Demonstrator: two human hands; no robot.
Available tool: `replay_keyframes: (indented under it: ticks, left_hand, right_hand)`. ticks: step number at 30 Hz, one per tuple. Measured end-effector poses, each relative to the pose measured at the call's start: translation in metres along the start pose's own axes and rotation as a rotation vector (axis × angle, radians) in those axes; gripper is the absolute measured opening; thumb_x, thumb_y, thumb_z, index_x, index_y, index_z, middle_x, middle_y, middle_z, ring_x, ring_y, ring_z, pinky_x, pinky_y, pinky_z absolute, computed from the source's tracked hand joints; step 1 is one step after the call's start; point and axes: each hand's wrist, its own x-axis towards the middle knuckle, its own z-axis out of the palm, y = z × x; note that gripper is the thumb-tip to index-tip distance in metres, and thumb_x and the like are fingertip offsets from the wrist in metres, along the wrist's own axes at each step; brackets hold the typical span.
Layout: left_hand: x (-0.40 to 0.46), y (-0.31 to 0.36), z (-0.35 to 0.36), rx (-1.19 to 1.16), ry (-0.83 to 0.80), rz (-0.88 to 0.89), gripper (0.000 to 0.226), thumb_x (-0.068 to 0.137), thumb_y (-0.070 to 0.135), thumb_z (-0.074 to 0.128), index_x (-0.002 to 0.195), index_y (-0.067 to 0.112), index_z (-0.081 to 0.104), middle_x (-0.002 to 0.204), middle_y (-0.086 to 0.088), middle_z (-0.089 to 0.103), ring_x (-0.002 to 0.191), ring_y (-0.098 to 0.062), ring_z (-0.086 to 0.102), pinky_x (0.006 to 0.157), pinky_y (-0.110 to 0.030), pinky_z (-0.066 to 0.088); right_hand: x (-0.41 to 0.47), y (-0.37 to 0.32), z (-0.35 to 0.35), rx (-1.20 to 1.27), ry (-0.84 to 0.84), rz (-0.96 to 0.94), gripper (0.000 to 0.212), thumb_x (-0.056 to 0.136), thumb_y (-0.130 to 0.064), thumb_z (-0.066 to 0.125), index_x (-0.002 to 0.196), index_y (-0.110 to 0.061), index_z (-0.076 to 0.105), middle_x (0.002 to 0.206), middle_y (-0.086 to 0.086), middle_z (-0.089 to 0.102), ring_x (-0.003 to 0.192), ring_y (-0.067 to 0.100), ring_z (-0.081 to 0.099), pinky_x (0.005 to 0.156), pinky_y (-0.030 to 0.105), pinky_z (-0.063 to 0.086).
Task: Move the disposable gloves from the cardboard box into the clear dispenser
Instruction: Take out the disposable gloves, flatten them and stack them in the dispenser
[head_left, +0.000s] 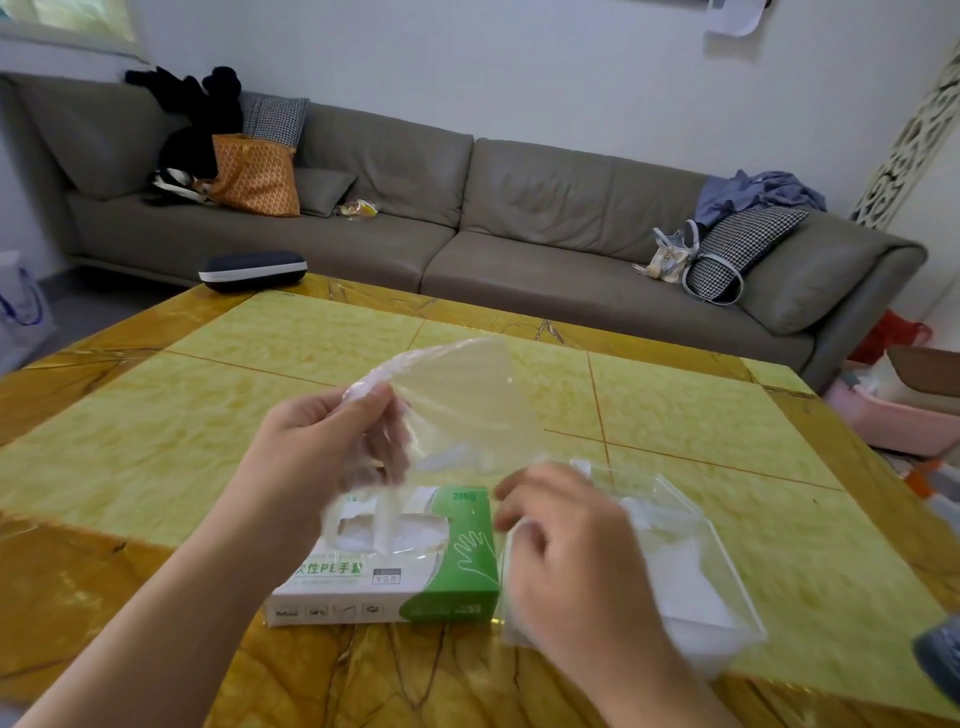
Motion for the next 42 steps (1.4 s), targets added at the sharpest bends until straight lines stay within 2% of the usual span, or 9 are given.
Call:
replay_keyframes:
  ticks: [4,8,12,15,21,30,35,39,42]
  left_hand:
    - [-0.006,0.002,0.007,-0.004,-0.074,-0.063,0.044,0.093,0.030,0.063,0.079,-0.011,0.068,0.073,-0.014,0.065,0.058,-0.017,0.060,0.057,-0.032,0.059]
    - [-0.017,0.000,0.020,0.230,-0.244,-0.114,0.037,0.096,0.027,0.062,0.074,0.002,0.077,0.072,-0.010,0.070,0.058,-0.014,0.063,0.055,-0.022,0.055]
    - [-0.026,0.001,0.030,0.370,-0.429,-0.143,0.033,0.101,0.030,0.057,0.093,0.005,0.077,0.082,-0.018,0.076,0.067,-0.023,0.071,0.060,-0.031,0.059]
    - [-0.023,0.001,0.031,0.234,-0.276,-0.182,0.036,0.101,0.034,0.053,0.109,0.006,0.073,0.087,-0.026,0.075,0.073,-0.036,0.074,0.063,-0.039,0.062]
    - [-0.019,-0.001,0.030,0.087,-0.239,-0.303,0.051,0.096,0.048,0.055,0.109,0.002,0.073,0.101,-0.025,0.076,0.086,-0.041,0.075,0.066,-0.043,0.064]
    - [-0.020,-0.011,0.044,0.172,0.007,-0.088,0.014,0.095,0.015,0.069,0.098,0.004,0.077,0.085,-0.021,0.075,0.066,-0.026,0.070,0.063,-0.037,0.062]
    - [-0.026,0.001,0.054,0.439,0.171,0.270,0.011,0.097,0.023,0.064,0.105,0.027,0.071,0.095,0.012,0.075,0.085,-0.006,0.071,0.086,-0.036,0.058]
    - [-0.030,0.026,0.103,0.767,-0.065,0.653,0.019,0.098,0.023,0.061,0.107,0.037,0.071,0.098,0.023,0.069,0.096,0.005,0.064,0.079,-0.013,0.052]
    - [-0.013,0.017,0.144,1.055,-0.385,0.448,0.022,0.101,0.023,0.059,0.107,0.038,0.073,0.095,0.021,0.071,0.089,0.003,0.066,0.084,-0.022,0.058]
  right_hand:
    - [0.018,0.017,-0.033,0.497,0.267,0.279,0.022,0.084,-0.025,0.059,0.105,-0.025,0.067,0.105,-0.009,0.069,0.105,0.009,0.065,0.088,0.025,0.052]
    - [0.024,0.021,-0.056,0.750,-0.183,0.397,0.065,0.070,-0.074,0.078,0.127,-0.048,0.062,0.138,-0.021,0.064,0.134,-0.004,0.053,0.106,0.022,0.046]
    - [0.022,0.018,-0.051,0.642,-0.092,0.465,0.010,0.098,-0.025,0.075,0.097,-0.016,0.078,0.085,0.006,0.079,0.081,0.024,0.077,0.082,0.042,0.059]
    - [0.024,0.028,-0.051,0.690,-0.005,0.616,0.020,0.102,-0.013,0.066,0.087,-0.003,0.076,0.065,0.013,0.070,0.051,0.029,0.063,0.054,0.040,0.053]
    - [0.020,0.041,-0.053,0.722,-0.013,0.631,0.025,0.103,-0.018,0.065,0.084,-0.005,0.075,0.060,0.013,0.062,0.042,0.025,0.048,0.039,0.027,0.038]
    - [0.019,0.067,-0.079,0.576,0.108,0.682,0.019,0.100,-0.019,0.069,0.087,-0.006,0.074,0.056,0.003,0.058,0.042,0.015,0.045,0.040,0.022,0.034]
    - [0.017,0.099,-0.090,0.464,0.188,0.776,0.032,0.101,-0.020,0.066,0.085,0.007,0.064,0.052,0.004,0.053,0.041,0.017,0.043,0.042,0.023,0.033]
    - [0.016,0.103,-0.080,0.337,-0.008,0.792,0.034,0.096,-0.016,0.065,0.064,-0.004,0.061,0.047,0.005,0.055,0.036,0.016,0.046,0.041,0.025,0.037]
    - [0.016,0.103,-0.075,0.208,-0.113,0.750,0.033,0.092,-0.012,0.061,0.060,-0.005,0.060,0.044,0.006,0.055,0.034,0.017,0.049,0.041,0.025,0.039]
